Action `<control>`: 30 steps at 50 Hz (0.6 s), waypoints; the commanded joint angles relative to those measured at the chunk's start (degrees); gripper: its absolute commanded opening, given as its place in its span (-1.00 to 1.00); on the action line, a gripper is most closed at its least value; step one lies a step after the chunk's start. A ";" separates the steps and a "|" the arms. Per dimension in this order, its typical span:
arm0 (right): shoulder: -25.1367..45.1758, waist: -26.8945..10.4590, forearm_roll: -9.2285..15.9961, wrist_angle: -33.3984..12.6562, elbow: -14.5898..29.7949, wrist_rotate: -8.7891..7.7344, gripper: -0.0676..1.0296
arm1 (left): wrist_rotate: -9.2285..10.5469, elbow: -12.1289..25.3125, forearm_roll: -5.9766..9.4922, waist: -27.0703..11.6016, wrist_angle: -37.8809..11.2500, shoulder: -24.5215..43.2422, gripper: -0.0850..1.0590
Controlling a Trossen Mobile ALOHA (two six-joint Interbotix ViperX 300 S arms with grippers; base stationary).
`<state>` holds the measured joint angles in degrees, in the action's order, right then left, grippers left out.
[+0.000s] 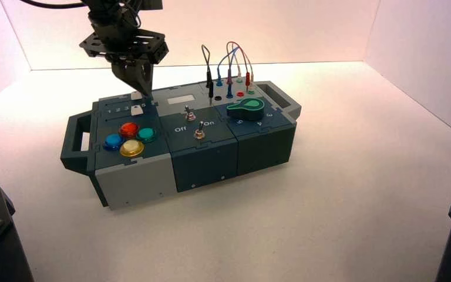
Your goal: Move the top slider to position 2.
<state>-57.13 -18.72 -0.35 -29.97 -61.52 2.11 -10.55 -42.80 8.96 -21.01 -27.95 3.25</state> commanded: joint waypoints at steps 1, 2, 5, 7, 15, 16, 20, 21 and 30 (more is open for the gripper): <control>-0.35 0.18 0.00 0.26 0.88 0.18 -0.92 | -0.09 0.09 -0.09 0.09 0.00 -1.58 -0.91; -0.44 0.18 0.00 0.26 0.88 0.18 -0.92 | -0.09 0.00 -0.09 0.09 -0.18 -1.58 -0.91; -0.62 0.18 0.00 0.26 0.79 0.18 -0.92 | -0.09 -0.18 -0.09 0.09 -0.26 -1.58 -0.91; -0.88 0.18 0.00 0.26 0.79 0.18 -0.92 | -0.09 -0.44 -0.09 0.09 -0.53 -1.67 -0.91; -1.23 0.18 0.00 0.18 0.79 0.18 -0.92 | -0.09 -1.23 -0.09 0.18 -0.62 -2.46 -0.91; -1.23 0.18 0.09 0.18 0.79 0.18 -0.92 | -0.09 -1.32 -0.09 0.26 -0.53 -2.64 -0.91; -1.23 0.18 0.09 0.09 0.79 0.18 -0.92 | -0.09 -1.49 -0.18 0.70 -0.62 -3.25 -0.91; -1.23 0.18 0.09 0.18 0.79 0.18 -0.92 | -0.09 -1.49 -0.09 0.79 -0.62 -3.25 -0.91; -1.32 0.18 0.09 0.00 0.79 0.18 -0.92 | -0.18 -1.23 -0.09 1.49 -0.62 -4.31 -0.91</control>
<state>-58.62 -18.63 -0.26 -30.23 -61.52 2.20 -10.55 -44.82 8.96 -20.21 -28.74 1.05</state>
